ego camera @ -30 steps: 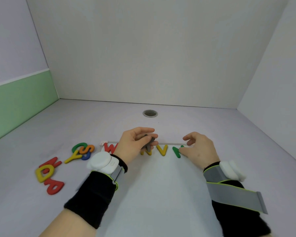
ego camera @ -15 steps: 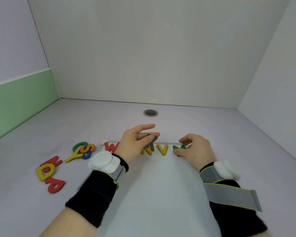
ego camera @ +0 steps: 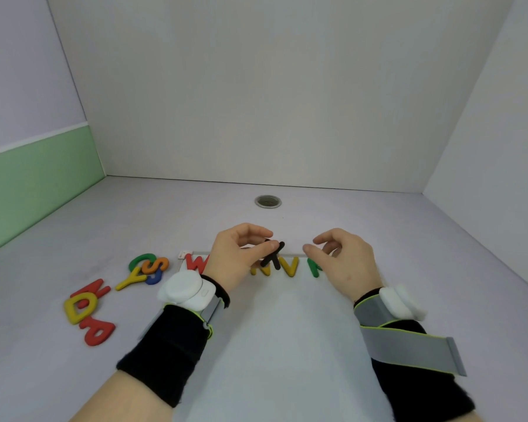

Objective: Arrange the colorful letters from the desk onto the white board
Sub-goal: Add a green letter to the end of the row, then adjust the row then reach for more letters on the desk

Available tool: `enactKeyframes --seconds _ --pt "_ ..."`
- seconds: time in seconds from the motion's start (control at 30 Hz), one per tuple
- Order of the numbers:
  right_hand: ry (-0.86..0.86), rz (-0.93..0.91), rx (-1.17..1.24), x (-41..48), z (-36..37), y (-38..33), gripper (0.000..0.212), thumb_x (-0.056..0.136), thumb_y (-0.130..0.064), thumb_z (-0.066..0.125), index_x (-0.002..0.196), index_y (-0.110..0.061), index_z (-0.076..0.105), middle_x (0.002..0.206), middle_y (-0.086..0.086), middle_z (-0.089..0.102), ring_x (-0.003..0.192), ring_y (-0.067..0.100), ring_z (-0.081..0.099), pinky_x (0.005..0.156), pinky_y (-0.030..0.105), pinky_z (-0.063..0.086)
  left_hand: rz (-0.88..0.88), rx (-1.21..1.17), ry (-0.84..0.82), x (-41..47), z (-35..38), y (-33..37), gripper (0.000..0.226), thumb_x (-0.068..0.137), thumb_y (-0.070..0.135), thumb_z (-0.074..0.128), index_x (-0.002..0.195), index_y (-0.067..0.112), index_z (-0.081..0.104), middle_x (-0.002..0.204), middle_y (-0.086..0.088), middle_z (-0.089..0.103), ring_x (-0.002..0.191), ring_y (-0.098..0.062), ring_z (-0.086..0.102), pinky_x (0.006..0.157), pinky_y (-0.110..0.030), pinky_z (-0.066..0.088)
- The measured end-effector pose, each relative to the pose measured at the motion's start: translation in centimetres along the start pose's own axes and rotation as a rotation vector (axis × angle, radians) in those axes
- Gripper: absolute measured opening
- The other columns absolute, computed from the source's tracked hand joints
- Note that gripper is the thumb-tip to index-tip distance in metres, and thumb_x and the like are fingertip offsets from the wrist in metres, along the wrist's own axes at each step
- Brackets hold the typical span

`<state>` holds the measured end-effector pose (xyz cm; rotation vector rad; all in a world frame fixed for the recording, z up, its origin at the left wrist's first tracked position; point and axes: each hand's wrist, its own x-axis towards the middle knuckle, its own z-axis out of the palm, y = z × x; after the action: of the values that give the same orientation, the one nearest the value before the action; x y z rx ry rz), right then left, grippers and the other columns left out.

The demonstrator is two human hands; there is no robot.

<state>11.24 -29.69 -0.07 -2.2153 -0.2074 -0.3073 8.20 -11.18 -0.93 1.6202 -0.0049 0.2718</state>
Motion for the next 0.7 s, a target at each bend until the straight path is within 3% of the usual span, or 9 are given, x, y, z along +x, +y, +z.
enactKeyframes --seconds 0.1,0.23,0.37,0.57,0.63,0.7 --pt "-0.191 0.018 0.246 -0.5 0.4 -1.0 0.017 0.076 -0.033 0.072 0.086 -0.019 0.069 0.063 0.004 0.066 0.052 0.009 0.053 0.059 0.023 0.043 0.013 0.038 -0.008 0.0 0.0 0.2 0.011 0.077 0.013 0.076 0.084 0.017 0.069 0.071 0.001 0.071 0.061 -0.011 0.066 0.05 -0.022 0.051" --pt "-0.349 -0.019 0.393 -1.2 1.0 -1.7 0.006 0.079 -0.012 0.07 0.085 -0.011 0.069 0.061 0.006 0.064 0.046 0.005 0.051 0.05 0.014 0.041 0.017 0.034 -0.022 -0.1 0.3 0.3 0.01 0.077 0.012 0.076 0.083 0.015 0.069 0.07 -0.001 0.07 0.053 -0.009 0.059 0.043 -0.022 0.043" --pt "-0.293 -0.059 0.369 -1.3 1.1 -1.9 0.008 0.077 -0.01 0.07 0.073 -0.016 0.067 0.061 -0.004 0.065 0.049 0.0 0.053 0.05 0.012 0.041 0.002 0.014 -0.048 -0.1 0.3 0.2 0.009 0.077 0.011 0.075 0.083 0.016 0.069 0.067 0.003 0.071 0.058 -0.016 0.062 0.049 -0.025 0.048" --pt "-0.184 0.022 0.316 -1.2 1.3 -1.7 0.011 0.071 -0.01 0.065 0.063 -0.011 0.057 0.058 0.005 0.065 0.053 0.013 0.056 0.058 0.03 0.046 -0.014 -0.05 -0.033 -0.4 1.1 0.5 0.006 0.082 0.011 0.07 0.088 0.012 0.069 0.078 -0.003 0.072 0.06 -0.008 0.066 0.052 -0.024 0.056" --pt "-0.146 0.039 0.303 -1.0 1.1 -1.6 0.016 0.063 -0.019 0.064 0.055 -0.017 0.05 0.057 0.006 0.06 0.053 0.017 0.052 0.059 0.034 0.045 -0.009 -0.03 -0.033 -0.4 1.0 0.6 0.004 0.084 0.011 0.067 0.088 0.011 0.068 0.083 -0.006 0.071 0.06 -0.007 0.066 0.052 -0.024 0.056" --pt "-0.101 0.063 0.302 -0.6 0.6 -1.3 0.019 0.054 -0.03 0.061 0.05 -0.02 0.046 0.064 0.015 0.065 0.061 0.028 0.06 0.062 0.041 0.05 -0.015 -0.016 -0.032 -0.4 1.0 0.5 0.003 0.086 0.01 0.065 0.086 0.011 0.068 0.085 -0.007 0.072 0.059 -0.007 0.066 0.052 -0.023 0.056"
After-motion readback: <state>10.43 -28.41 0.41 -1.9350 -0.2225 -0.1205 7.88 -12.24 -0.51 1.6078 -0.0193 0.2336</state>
